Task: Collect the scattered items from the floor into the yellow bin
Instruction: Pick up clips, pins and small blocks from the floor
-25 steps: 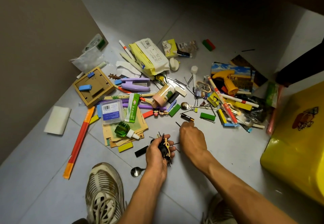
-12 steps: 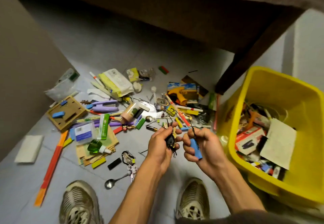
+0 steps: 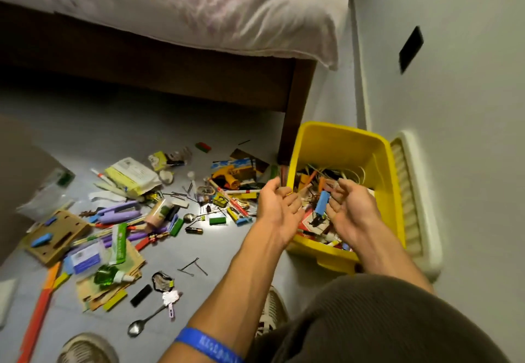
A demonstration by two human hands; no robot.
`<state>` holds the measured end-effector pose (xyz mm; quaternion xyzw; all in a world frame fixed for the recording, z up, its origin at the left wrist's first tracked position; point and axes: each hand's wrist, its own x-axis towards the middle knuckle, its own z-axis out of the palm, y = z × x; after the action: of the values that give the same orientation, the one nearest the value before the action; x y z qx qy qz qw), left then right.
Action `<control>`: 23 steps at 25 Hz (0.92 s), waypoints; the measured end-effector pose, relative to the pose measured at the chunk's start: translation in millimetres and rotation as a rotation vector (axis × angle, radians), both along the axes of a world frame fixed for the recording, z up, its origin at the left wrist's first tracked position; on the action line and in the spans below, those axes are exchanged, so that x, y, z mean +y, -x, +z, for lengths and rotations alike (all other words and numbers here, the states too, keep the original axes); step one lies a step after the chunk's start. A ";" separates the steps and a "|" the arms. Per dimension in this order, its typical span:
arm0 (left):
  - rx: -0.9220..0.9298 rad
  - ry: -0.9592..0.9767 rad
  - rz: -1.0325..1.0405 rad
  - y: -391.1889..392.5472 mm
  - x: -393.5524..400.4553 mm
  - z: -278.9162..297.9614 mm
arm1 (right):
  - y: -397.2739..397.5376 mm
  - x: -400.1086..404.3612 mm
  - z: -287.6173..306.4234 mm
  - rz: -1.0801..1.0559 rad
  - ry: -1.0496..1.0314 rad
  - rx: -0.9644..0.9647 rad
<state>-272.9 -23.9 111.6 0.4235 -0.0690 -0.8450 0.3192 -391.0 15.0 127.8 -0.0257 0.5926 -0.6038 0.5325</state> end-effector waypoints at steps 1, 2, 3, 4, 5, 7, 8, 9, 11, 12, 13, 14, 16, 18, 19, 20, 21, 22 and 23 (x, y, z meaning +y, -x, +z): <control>-0.037 0.004 0.041 -10.2 4.9 -2.2 | -6.6 1.4 -3.8 0.023 0.005 -0.020; -0.074 0.022 0.077 -21.2 9.3 -5.0 | -15.9 2.4 -7.1 0.042 0.006 -0.035; -0.104 0.040 0.105 -32.4 11.6 -8.5 | -26.4 1.2 -11.5 0.072 -0.001 -0.035; -0.130 0.055 0.129 -43.4 11.5 -12.5 | -37.5 -1.9 -16.5 0.115 -0.013 -0.028; -0.156 0.069 0.153 -54.5 9.5 -17.3 | -48.7 -7.1 -21.8 0.165 -0.028 -0.015; -0.213 0.097 0.183 -76.9 0.0 -29.0 | -70.7 -22.9 -33.9 0.245 -0.067 0.026; -0.245 0.110 0.187 -86.9 -7.9 -35.2 | -80.4 -34.1 -41.9 0.285 -0.091 0.068; -0.279 0.122 0.193 -94.9 -15.9 -40.5 | -89.0 -45.7 -50.8 0.334 -0.110 0.125; -0.362 0.137 0.185 -107.3 -39.5 -60.1 | -108.5 -77.3 -71.6 0.436 -0.158 0.267; -0.403 0.134 0.167 -111.1 -54.3 -74.2 | -116.5 -96.9 -89.3 0.457 -0.200 0.360; -0.439 0.135 0.154 -114.0 -66.3 -84.9 | -121.3 -114.2 -105.8 0.457 -0.244 0.451; -0.471 0.137 0.145 -116.1 -78.9 -96.5 | -123.7 -131.2 -121.3 0.437 -0.289 0.544; -0.510 0.134 0.119 -118.0 -106.0 -124.8 | -116.1 -168.4 -159.4 0.397 -0.403 0.764; -0.522 0.129 0.091 -122.5 -121.4 -145.4 | -97.5 -196.6 -190.8 0.417 -0.573 0.924; -0.526 0.127 0.067 -125.5 -127.2 -156.8 | -86.9 -208.2 -207.8 0.426 -0.651 0.911; -0.539 0.125 0.051 -129.8 -132.2 -167.7 | -79.9 -215.4 -221.5 0.434 -0.706 0.852; -0.554 0.128 0.048 -135.3 -135.3 -176.6 | -77.5 -217.3 -234.8 0.462 -0.749 0.797; -0.575 0.131 0.065 -142.1 -136.9 -184.4 | -80.6 -215.5 -244.5 0.518 -0.765 0.815; -0.602 0.127 0.096 -149.7 -138.0 -192.6 | -87.7 -212.0 -253.3 0.611 -0.759 0.915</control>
<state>-123.1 -161.9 -81.0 0.6369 -0.1930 -0.6593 0.3499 -303.3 -197.0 -125.6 -0.2567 0.8962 -0.1038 0.3466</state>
